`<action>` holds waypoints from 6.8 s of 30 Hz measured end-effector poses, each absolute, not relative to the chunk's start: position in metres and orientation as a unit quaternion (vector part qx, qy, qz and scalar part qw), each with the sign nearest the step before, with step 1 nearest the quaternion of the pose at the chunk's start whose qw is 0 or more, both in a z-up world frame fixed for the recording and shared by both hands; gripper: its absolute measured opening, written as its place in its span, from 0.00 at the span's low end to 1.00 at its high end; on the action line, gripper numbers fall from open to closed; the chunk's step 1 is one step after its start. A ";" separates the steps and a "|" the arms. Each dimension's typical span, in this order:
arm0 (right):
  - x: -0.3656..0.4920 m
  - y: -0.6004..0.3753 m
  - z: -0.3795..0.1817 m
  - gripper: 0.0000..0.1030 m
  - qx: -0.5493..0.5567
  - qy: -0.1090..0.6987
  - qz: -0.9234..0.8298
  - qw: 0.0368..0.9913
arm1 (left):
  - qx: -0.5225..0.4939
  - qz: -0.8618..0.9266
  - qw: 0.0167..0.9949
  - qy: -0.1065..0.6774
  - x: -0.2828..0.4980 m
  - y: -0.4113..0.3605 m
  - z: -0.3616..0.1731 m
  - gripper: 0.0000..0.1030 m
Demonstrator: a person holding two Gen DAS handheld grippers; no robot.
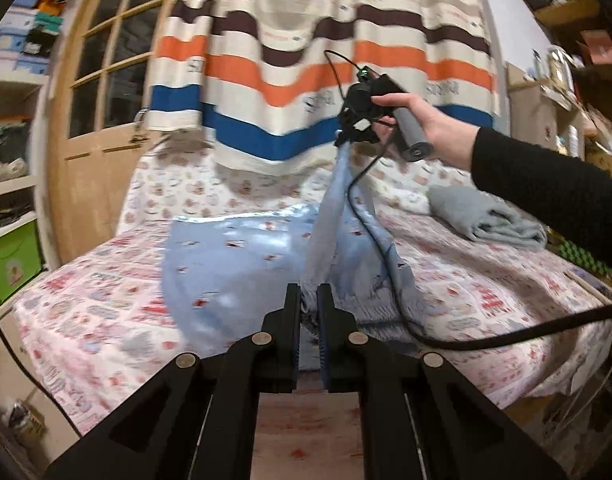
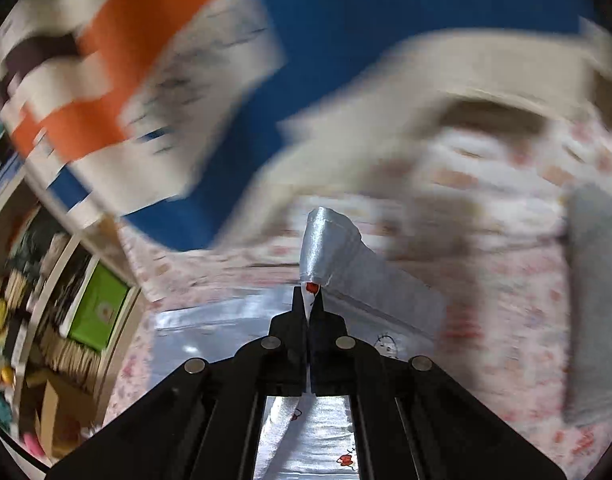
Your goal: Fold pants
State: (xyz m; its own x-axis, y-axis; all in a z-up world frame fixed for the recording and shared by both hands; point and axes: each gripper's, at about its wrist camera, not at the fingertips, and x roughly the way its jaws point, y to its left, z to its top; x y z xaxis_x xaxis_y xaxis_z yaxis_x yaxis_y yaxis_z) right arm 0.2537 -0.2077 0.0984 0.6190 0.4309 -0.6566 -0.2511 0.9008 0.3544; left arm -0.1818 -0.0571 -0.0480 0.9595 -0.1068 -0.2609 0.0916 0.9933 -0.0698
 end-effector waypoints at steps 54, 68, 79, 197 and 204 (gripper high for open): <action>0.184 -0.057 0.107 0.88 0.095 0.271 0.345 0.893 | -0.050 0.017 0.988 0.143 -0.214 0.045 -0.072 0.89; 0.049 -0.212 0.185 0.99 0.033 0.143 0.310 0.939 | -0.019 0.063 0.988 0.137 -0.207 0.064 -0.074 0.91; 0.064 -0.225 0.081 0.82 0.002 0.258 0.247 0.934 | 0.015 0.080 0.985 0.152 -0.123 0.066 -0.004 0.93; 0.032 -0.248 -0.029 0.66 0.016 0.312 0.080 0.946 | -0.105 -0.078 0.903 0.409 0.226 0.129 -0.058 0.12; 0.031 -0.251 -0.030 0.65 0.022 0.314 0.085 0.945 | -0.079 -0.038 0.913 0.398 0.218 0.129 -0.051 0.01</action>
